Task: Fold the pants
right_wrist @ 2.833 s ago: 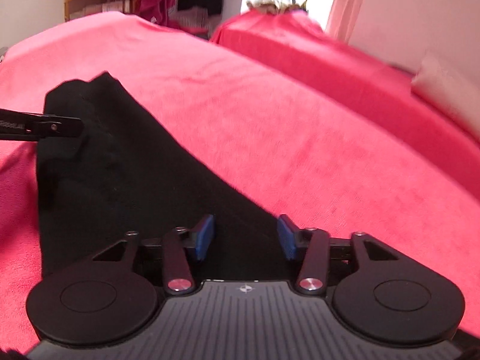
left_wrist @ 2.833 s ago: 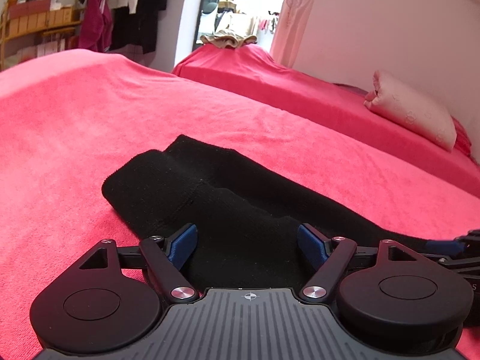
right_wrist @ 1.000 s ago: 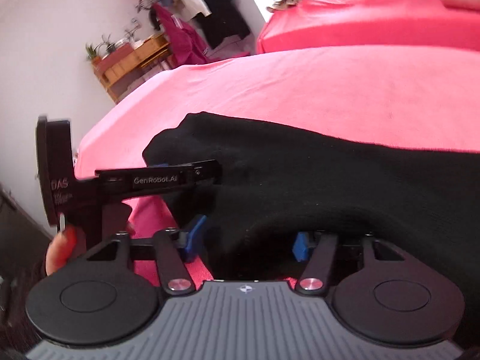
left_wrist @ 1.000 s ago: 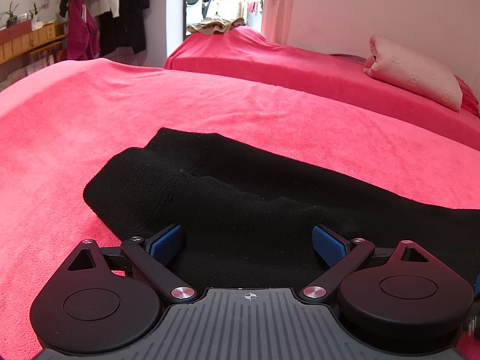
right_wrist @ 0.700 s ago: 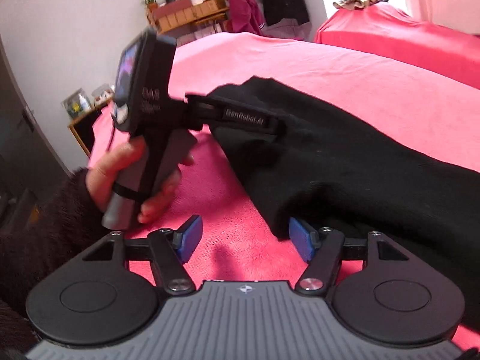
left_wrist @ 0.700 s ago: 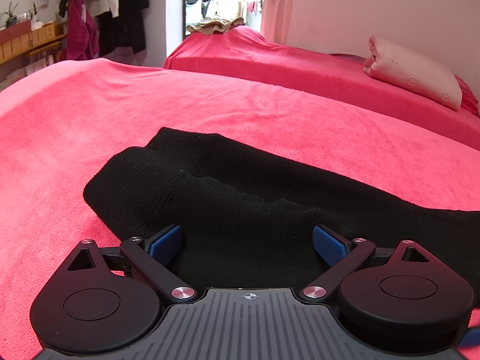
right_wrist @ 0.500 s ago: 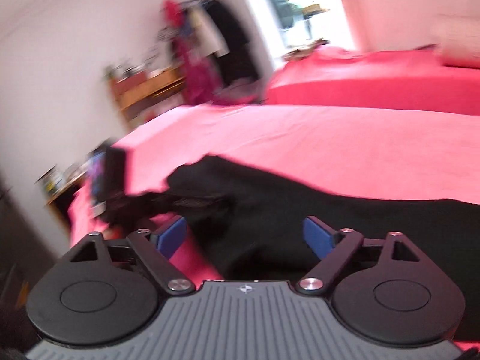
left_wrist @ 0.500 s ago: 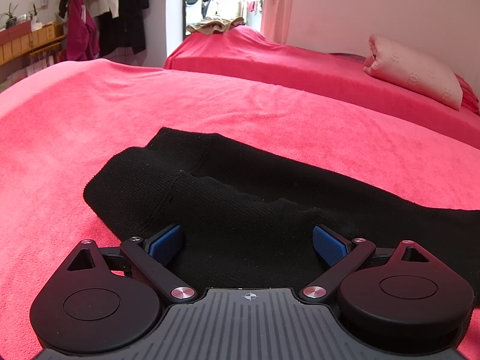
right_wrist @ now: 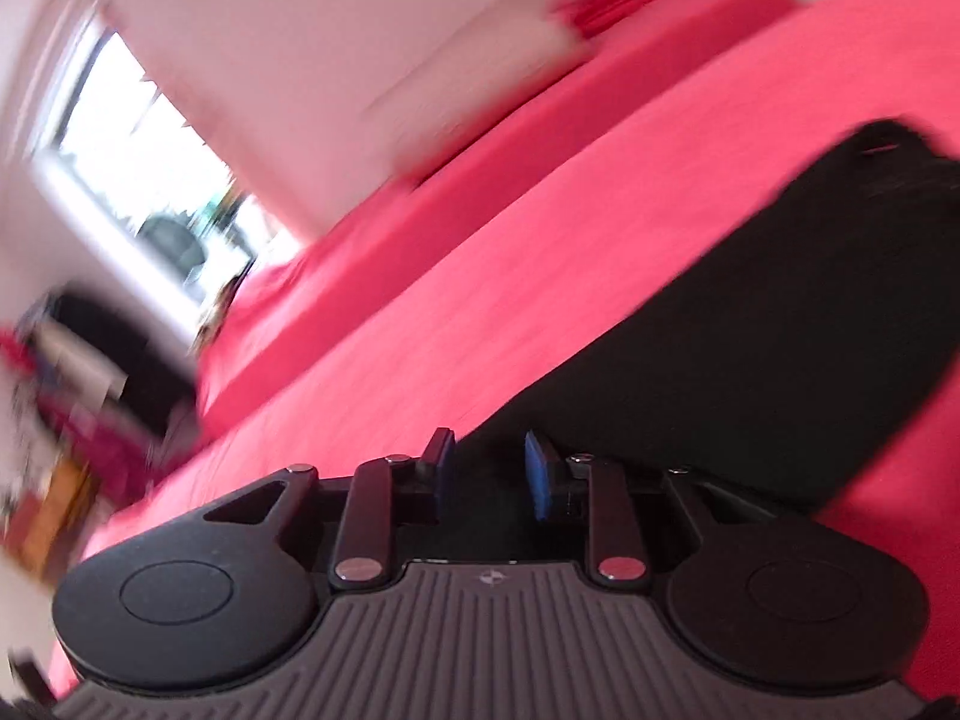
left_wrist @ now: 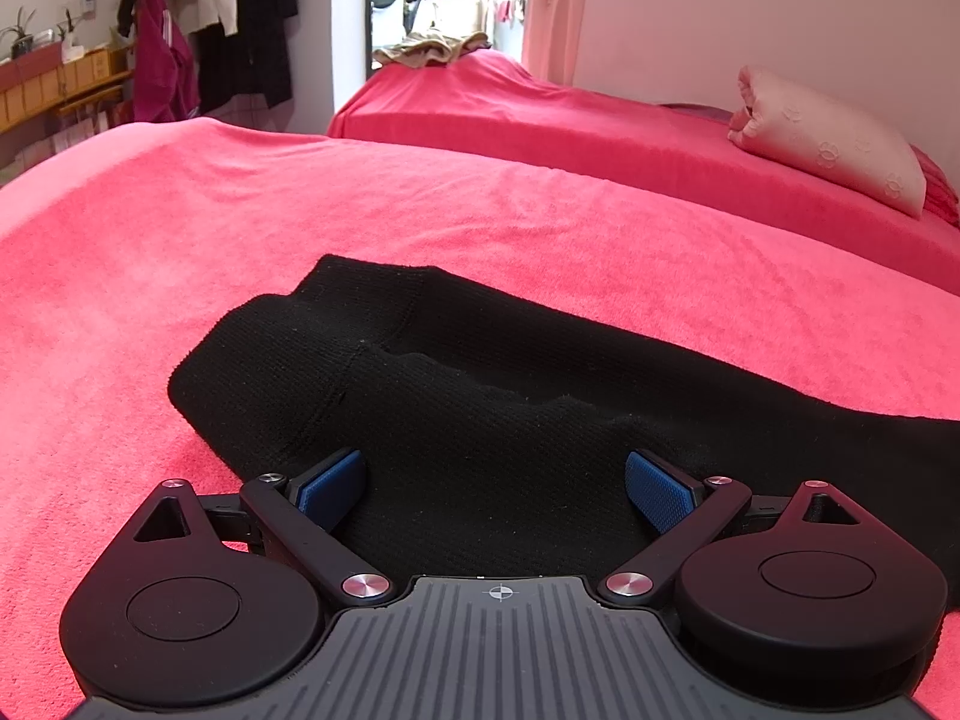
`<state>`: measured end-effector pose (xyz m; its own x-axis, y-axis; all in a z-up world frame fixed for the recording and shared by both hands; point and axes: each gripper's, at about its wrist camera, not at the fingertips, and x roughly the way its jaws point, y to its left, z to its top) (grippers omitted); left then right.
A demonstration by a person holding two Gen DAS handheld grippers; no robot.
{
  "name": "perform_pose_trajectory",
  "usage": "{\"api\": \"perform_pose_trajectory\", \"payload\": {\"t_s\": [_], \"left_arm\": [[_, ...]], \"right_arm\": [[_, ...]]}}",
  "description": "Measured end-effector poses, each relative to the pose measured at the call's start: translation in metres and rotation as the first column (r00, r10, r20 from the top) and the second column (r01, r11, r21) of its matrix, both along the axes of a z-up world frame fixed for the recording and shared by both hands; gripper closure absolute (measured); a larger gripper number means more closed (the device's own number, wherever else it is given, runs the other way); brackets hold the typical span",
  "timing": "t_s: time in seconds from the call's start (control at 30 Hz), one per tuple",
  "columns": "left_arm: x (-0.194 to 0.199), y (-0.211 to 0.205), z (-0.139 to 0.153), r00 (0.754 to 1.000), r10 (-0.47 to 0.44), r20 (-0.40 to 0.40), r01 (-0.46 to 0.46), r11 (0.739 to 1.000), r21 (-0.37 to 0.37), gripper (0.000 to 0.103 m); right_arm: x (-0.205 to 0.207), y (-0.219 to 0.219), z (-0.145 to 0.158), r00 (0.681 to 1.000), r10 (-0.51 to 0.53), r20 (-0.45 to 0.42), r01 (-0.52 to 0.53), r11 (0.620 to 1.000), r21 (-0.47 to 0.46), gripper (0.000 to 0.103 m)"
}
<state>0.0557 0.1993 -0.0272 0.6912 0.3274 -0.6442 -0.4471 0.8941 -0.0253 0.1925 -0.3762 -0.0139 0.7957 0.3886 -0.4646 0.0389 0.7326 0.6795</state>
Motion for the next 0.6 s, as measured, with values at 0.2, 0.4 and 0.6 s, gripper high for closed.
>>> {"api": "perform_pose_trajectory", "payload": {"t_s": [0.2,0.4,0.6], "left_arm": [[-0.012,-0.002,0.016,0.999,0.022,0.034,-0.021,1.0,-0.007,0.0],[-0.011,-0.032,0.045,0.997,-0.026,0.079,0.022,0.998,0.051,0.0],[0.025,-0.074,0.046,0.981,-0.175,0.086,0.175,0.984,0.014,0.0]], "right_arm": [[-0.054,-0.025,0.018,0.97,-0.234,0.068,0.241,0.964,-0.112,0.023],[-0.082,0.008,0.026,0.994,-0.06,0.094,0.069,0.992,-0.103,0.024],[-0.043,0.097,0.028,0.962,0.253,0.106,-0.238,0.962,-0.136,0.025]]}}
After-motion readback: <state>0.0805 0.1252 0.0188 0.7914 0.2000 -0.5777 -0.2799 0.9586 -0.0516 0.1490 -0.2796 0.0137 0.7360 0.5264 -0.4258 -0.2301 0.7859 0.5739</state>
